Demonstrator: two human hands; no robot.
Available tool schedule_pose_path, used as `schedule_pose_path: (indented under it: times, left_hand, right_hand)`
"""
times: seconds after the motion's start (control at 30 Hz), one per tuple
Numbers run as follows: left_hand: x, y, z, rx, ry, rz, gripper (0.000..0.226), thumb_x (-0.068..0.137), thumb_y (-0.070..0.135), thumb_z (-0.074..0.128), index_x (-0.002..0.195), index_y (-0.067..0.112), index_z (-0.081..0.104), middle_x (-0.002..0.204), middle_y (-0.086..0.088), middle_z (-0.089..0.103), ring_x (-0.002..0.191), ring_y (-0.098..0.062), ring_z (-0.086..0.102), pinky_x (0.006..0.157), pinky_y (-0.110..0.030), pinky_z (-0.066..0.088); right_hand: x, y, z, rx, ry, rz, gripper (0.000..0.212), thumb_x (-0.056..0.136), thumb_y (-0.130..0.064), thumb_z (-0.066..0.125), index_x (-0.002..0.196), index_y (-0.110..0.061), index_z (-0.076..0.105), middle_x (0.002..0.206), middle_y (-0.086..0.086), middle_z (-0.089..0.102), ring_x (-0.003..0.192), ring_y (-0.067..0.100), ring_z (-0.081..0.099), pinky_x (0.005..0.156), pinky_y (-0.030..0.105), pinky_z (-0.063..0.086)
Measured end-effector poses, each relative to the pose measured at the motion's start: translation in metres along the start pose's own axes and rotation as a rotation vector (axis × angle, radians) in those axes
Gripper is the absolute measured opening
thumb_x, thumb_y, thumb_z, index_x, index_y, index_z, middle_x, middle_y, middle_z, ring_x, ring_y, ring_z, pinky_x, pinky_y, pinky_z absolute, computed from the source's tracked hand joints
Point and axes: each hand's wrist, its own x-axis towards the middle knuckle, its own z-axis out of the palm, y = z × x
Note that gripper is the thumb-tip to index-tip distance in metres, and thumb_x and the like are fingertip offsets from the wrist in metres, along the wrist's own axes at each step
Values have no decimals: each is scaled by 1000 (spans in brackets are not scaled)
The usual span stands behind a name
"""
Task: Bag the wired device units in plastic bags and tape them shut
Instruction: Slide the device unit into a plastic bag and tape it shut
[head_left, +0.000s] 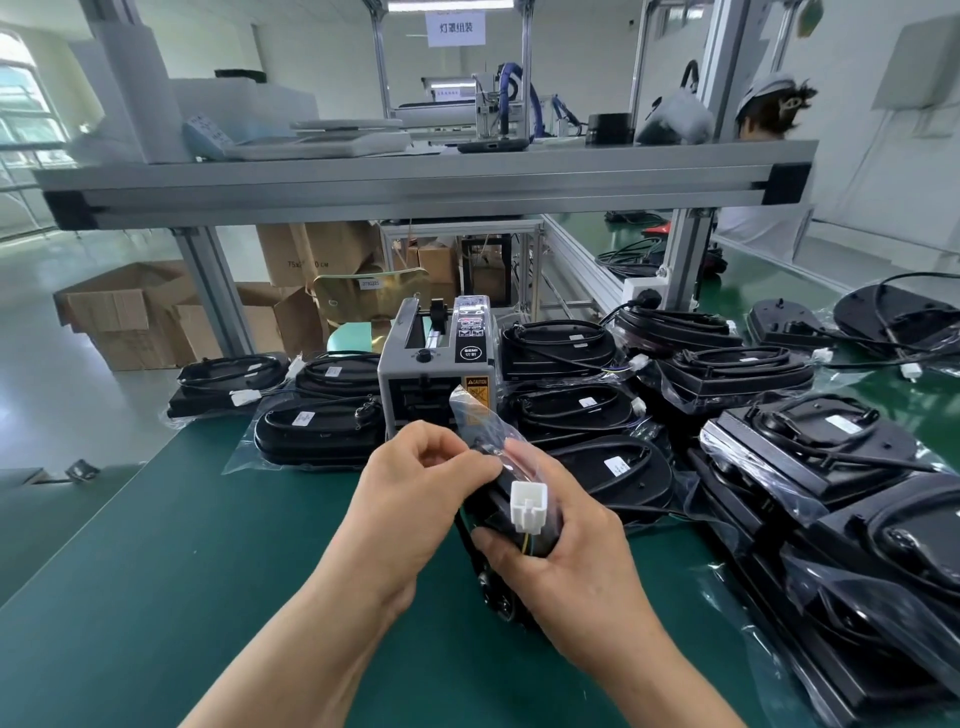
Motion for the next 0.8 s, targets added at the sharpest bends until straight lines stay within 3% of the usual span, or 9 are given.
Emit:
schedule_pose_path:
  times: [0.17, 0.3, 0.47, 0.63, 0.73, 0.8]
  left_hand:
    - [4, -5, 3, -82, 49, -22, 19, 75, 29, 77, 72, 13, 67, 63, 6, 64, 55, -2, 52, 61, -27, 41]
    - [0, -8, 3, -77, 22, -8, 26, 63, 42, 77, 66, 21, 61, 63, 7, 59, 58, -5, 51, 61, -28, 41]
    - [-3, -9, 0, -64, -40, -10, 47, 44, 51, 79, 78, 23, 59, 65, 8, 50, 59, -7, 48, 59, -28, 41]
    - [-2, -10, -4, -74, -60, -15, 48, 43, 50, 81, 78, 24, 61, 70, 5, 52, 62, -10, 49, 61, -30, 42]
    - [-4, -14, -4, -101, -55, -73, 64, 40, 53, 81, 95, 25, 63, 76, 6, 62, 68, -8, 61, 63, -29, 48]
    - [-7, -18, -3, -155, -90, -135, 69, 46, 52, 83, 106, 26, 63, 87, 4, 71, 75, -7, 70, 66, -32, 56]
  right_hand:
    - [0, 1, 0, -17, 2, -7, 78, 77, -17, 79, 110, -78, 45, 108, -40, 63, 103, -8, 63, 82, 5, 46]
    - [-1, 3, 1, -32, 15, -18, 78, 76, -18, 80, 109, -79, 44, 107, -44, 61, 103, -12, 62, 81, 1, 44]
    - [-1, 3, 2, -53, 36, -42, 79, 78, -17, 80, 110, -79, 43, 106, -41, 64, 101, -9, 64, 81, 5, 46]
    - [-3, 5, 5, -65, 61, -62, 78, 78, -20, 80, 111, -80, 41, 109, -40, 64, 102, -8, 64, 82, 7, 48]
    - [-4, 7, 6, -74, 44, -41, 74, 78, -23, 80, 113, -77, 44, 111, -45, 59, 107, -14, 59, 84, 2, 44]
    - [-5, 8, 7, -73, 57, -27, 67, 75, -29, 80, 123, -64, 49, 116, -48, 55, 112, -17, 55, 87, 0, 41]
